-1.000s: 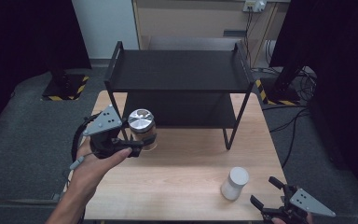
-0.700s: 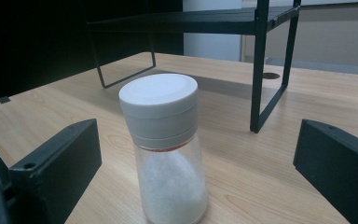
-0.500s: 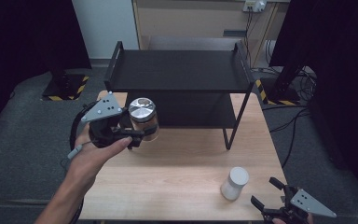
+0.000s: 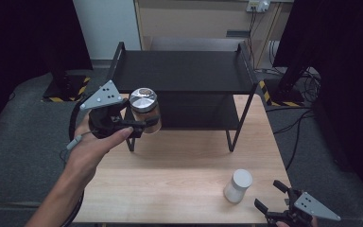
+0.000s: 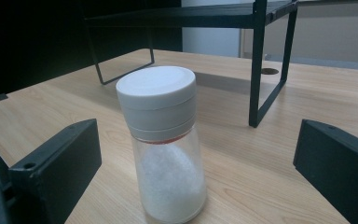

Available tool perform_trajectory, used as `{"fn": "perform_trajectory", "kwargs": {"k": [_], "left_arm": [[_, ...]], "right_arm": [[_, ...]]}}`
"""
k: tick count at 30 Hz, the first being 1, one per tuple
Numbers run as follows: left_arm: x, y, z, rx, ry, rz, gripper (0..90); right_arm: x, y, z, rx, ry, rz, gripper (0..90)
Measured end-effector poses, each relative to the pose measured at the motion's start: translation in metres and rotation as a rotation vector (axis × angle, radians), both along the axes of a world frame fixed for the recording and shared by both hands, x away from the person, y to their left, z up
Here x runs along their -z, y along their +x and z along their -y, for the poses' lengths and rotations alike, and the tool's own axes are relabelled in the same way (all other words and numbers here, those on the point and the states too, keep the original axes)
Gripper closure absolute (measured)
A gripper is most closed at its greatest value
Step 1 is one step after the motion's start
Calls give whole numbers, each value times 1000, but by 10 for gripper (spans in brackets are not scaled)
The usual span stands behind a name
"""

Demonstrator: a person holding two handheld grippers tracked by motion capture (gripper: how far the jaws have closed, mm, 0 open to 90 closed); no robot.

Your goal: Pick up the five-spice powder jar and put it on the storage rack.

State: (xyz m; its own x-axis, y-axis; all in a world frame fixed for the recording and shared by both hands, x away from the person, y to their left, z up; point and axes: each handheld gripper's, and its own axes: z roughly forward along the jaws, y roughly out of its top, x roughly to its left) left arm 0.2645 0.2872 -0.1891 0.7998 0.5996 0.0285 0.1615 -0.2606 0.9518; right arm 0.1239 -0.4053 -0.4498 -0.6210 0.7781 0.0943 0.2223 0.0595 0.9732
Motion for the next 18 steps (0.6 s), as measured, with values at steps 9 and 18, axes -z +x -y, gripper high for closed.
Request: {"fn": "perform_trajectory", "kwargs": {"k": [9, 18], "left_arm": [[-18, 16, 1, 11, 9, -21, 299], [-26, 27, 1, 1, 30, -27, 300]], "right_arm": [[1, 1, -2, -4, -11, -10, 14], [1, 0, -1, -1, -11, -11, 14]]}}
